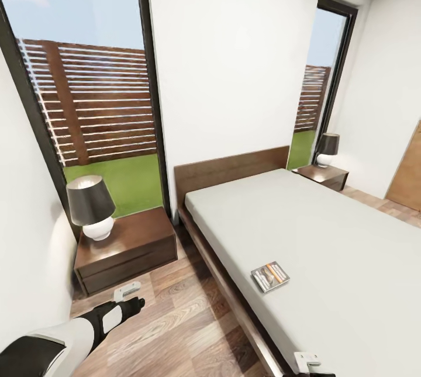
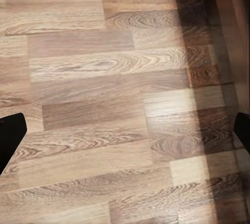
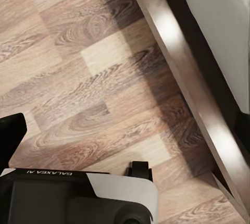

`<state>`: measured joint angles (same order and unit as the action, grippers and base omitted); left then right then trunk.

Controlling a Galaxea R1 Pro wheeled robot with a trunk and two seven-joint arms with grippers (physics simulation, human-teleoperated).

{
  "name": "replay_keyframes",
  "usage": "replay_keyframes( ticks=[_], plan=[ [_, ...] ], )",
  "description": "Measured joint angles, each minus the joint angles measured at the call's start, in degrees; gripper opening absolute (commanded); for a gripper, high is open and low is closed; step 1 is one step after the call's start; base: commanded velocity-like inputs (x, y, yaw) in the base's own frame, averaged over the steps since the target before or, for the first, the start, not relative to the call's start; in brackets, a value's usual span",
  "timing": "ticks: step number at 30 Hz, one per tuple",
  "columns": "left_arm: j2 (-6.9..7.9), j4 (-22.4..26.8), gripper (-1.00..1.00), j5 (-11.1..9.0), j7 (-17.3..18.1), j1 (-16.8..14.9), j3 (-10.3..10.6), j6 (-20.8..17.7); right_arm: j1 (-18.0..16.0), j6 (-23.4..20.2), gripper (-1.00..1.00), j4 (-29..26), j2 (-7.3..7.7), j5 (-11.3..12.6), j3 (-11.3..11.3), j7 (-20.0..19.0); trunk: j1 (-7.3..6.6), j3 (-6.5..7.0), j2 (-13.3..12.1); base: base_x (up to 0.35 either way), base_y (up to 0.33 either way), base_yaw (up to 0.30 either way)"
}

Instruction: In the bedroom, move the book from the bed onto either nightstand, and place the two sandals side by side next to the bed.

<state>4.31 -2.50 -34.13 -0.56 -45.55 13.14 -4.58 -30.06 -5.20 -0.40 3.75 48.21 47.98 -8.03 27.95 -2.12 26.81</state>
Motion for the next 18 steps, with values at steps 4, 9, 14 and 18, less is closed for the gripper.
replay_keyframes(
  ticks=[4, 9, 14, 18],
  plan=[
    [0.0, 0.0, 1.0, 0.0, 0.0, 0.0, 0.0, 0.0, -0.02, 0.0, 1.0, 0.0, 0.0, 0.0, 0.0, 0.0, 0.0, 0.0, 0.0, 0.0, 0.0, -0.226],
    [0.0, 0.0, 1.0, 0.0, 0.0, 0.0, 0.0, 0.0, -0.02, 0.0, 1.0, 0.0, 0.0, 0.0, 0.0, 0.0, 0.0, 0.0, 0.0, 0.0, 0.0, -0.269],
    [0.0, 0.0, 1.0, 0.0, 0.0, 0.0, 0.0, 0.0, -0.01, 0.0, 1.0, 0.0, 0.0, 0.0, 0.01, 0.0, 0.0, 0.0, 0.0, 0.0, 0.0, -0.289],
    [0.0, 0.0, 1.0, 0.0, 0.0, 0.0, 0.0, 0.0, -0.01, 0.0, 1.0, 0.0, 0.0, 0.0, 0.0, 0.0, 0.0, 0.0, 0.0, 0.0, 0.0, -0.296]
  ],
)
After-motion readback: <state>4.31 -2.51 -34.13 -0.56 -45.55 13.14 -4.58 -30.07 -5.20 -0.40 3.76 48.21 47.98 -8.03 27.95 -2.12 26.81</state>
